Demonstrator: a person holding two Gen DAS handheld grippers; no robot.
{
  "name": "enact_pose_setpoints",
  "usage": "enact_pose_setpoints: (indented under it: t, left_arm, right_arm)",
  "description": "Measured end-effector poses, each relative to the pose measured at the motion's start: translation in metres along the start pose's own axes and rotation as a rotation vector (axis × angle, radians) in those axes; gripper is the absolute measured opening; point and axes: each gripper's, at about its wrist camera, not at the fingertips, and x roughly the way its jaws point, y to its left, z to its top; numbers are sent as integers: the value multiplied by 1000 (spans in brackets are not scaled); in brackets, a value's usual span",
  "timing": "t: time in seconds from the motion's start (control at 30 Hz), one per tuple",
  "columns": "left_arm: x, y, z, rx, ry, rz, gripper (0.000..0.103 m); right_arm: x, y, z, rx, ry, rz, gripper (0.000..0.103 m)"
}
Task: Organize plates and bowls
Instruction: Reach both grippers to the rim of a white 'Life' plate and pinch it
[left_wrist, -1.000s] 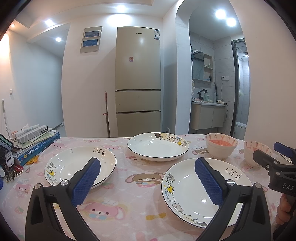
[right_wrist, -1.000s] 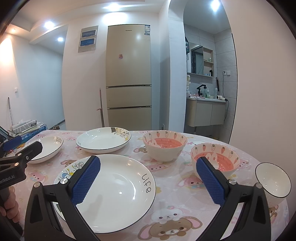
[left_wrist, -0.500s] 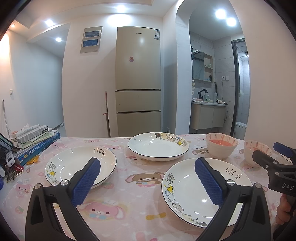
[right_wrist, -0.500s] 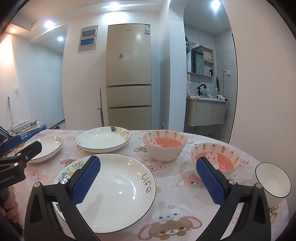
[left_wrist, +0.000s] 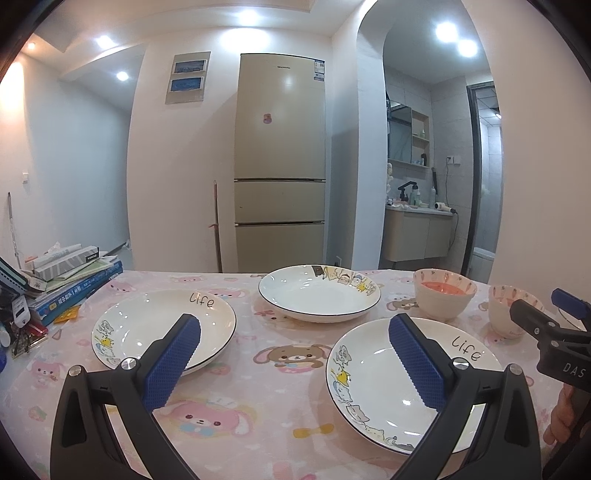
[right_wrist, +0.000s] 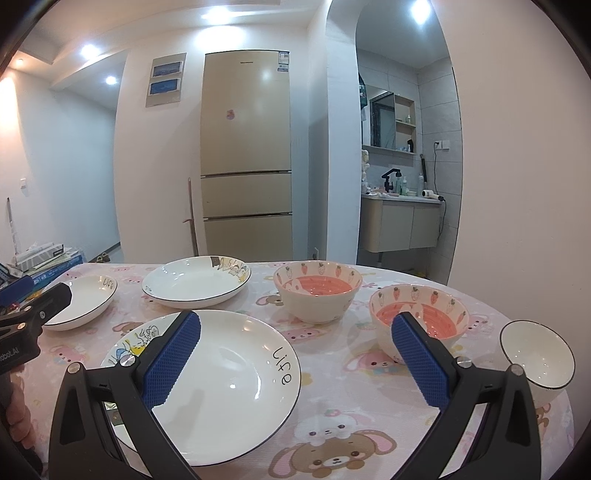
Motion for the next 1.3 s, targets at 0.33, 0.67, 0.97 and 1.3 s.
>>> enact_pose_setpoints:
  t: [0.33, 0.67, 0.97, 1.3]
  left_arm:
    - [-2, -1, 1, -5, -3, -54, 103]
    - [2, 2, 2, -19, 48, 14, 103]
    - [3, 10, 35, -50, 140, -58, 103]
    - [35, 6, 41, -92, 317, -162, 84]
  right_arm:
    - [-1, 4, 1, -11, 4, 12, 103]
    - [2, 3, 0, -19, 39, 87, 103]
    - [10, -18, 27, 53, 158, 109, 96]
    - [43, -36, 21, 184, 353, 210, 75]
